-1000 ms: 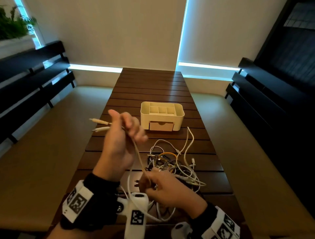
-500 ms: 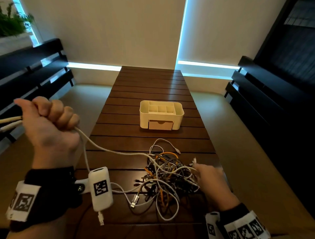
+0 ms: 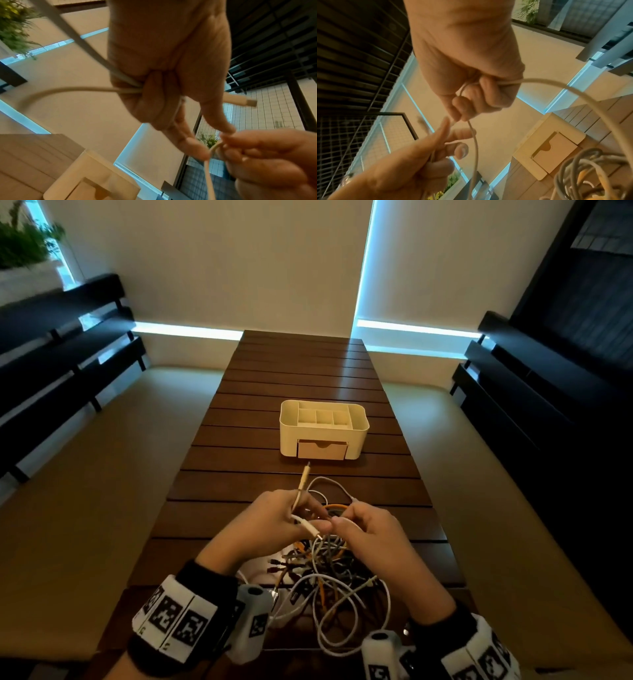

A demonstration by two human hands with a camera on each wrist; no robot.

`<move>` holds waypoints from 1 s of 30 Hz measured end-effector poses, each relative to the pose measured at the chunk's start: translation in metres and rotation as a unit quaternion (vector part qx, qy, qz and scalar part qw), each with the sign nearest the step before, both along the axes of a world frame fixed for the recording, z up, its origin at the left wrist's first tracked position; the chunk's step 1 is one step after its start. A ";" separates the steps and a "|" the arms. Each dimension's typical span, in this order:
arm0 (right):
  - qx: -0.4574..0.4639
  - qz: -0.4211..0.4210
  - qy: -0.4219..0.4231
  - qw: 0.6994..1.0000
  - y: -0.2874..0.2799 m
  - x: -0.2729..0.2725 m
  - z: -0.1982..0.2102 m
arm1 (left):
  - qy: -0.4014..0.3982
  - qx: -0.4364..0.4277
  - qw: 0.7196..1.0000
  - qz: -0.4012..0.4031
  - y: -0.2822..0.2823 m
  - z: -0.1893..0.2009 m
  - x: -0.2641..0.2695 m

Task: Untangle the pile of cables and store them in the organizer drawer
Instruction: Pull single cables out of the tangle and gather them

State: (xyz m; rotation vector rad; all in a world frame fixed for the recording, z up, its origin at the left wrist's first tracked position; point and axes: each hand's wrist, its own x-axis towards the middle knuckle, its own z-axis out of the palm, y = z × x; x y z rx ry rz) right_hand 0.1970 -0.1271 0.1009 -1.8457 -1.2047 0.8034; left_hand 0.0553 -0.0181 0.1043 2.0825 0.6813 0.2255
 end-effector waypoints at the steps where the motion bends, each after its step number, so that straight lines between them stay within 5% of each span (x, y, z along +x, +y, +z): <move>1: 0.004 0.019 0.047 0.999 -0.003 0.001 0.003 | -0.014 -0.016 1.000 -0.007 0.003 0.000 -0.002; 5: 0.043 0.090 0.208 0.973 -0.008 0.002 0.012 | -0.057 -0.060 0.991 -0.102 0.005 0.007 -0.008; 8: 0.050 0.132 0.225 0.964 -0.008 0.002 0.016 | -0.107 -0.105 0.985 -0.085 0.005 0.018 -0.019; 13: -0.031 0.040 0.100 0.994 -0.007 0.028 -0.016 | -0.146 -0.079 0.985 0.036 0.030 0.052 -0.081; 17: -0.177 0.017 -0.023 0.984 -0.006 0.043 -0.053 | 0.011 -0.057 0.986 0.159 0.059 0.054 -0.117; 22: -0.277 0.086 -0.207 0.934 0.003 0.035 -0.060 | 0.180 0.007 0.929 0.325 0.078 0.017 -0.112; 26: -0.137 0.022 -0.323 0.936 0.020 0.024 -0.060 | 0.121 0.038 0.931 0.343 0.060 -0.010 -0.066; 30: -0.045 0.068 -0.337 0.938 0.042 0.019 -0.070 | -0.042 -0.057 0.944 0.322 0.033 -0.045 -0.021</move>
